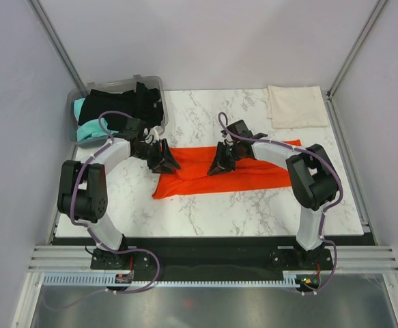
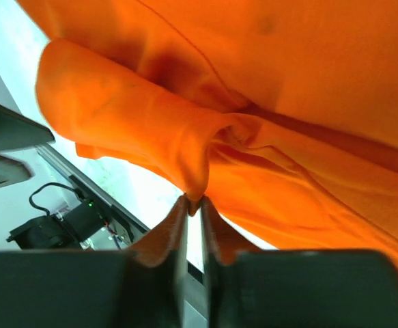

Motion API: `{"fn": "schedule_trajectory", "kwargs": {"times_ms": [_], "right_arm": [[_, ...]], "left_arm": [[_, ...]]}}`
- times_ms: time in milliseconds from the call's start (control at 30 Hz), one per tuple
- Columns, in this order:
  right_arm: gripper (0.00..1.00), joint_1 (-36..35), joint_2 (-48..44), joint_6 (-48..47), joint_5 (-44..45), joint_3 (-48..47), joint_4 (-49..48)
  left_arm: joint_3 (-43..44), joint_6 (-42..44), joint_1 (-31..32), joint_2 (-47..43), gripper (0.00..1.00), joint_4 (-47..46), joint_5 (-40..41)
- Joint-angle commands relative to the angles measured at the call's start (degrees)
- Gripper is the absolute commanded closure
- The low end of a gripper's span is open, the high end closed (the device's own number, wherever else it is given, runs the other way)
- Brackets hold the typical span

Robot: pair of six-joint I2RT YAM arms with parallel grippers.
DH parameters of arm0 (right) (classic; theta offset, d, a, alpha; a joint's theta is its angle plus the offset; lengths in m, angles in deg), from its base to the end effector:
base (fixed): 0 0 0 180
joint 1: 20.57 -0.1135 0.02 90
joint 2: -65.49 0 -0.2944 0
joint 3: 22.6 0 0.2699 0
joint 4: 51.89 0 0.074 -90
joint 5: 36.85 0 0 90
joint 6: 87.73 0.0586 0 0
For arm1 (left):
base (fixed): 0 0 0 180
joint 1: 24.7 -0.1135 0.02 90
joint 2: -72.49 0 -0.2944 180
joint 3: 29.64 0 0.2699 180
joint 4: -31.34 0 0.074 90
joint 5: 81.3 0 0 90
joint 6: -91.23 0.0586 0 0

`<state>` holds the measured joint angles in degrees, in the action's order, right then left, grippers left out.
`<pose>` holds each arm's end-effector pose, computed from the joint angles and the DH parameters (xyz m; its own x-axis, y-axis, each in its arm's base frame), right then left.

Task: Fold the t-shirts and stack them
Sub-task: Fold the tshirt

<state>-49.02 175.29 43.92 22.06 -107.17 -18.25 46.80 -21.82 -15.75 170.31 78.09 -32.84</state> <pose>0.3620 0.2305 0.1691 -0.9895 0.1112 -0.0925 0.0200 0.7386 0.6739 0.3449 -0.0937 0.1974 -0.9847 -0.1416 -0.1018 -0.0273 0.7015 -0.7121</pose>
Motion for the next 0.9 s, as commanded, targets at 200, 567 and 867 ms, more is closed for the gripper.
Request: {"fn": "schedule_trajectory", "kwargs": {"times_ms": [200,567,867], "right_arm": [[0.63,-0.03,-1.25,-7.54,1.65,-1.05,-1.36],[0.55,-0.38,2.35,-9.22,0.77,-3.07,-3.92],[0.59,-0.64,2.88,-9.04,1.38,-3.51,-4.01]], "left_arm": [[-7.25,4.85,-0.43,-9.31,0.36,-12.11,0.49],[-9.98,4.41,-0.16,-3.17,0.27,-21.34,-0.21],[-10.59,5.38,-0.07,-2.99,0.54,-24.33,0.85]]}}
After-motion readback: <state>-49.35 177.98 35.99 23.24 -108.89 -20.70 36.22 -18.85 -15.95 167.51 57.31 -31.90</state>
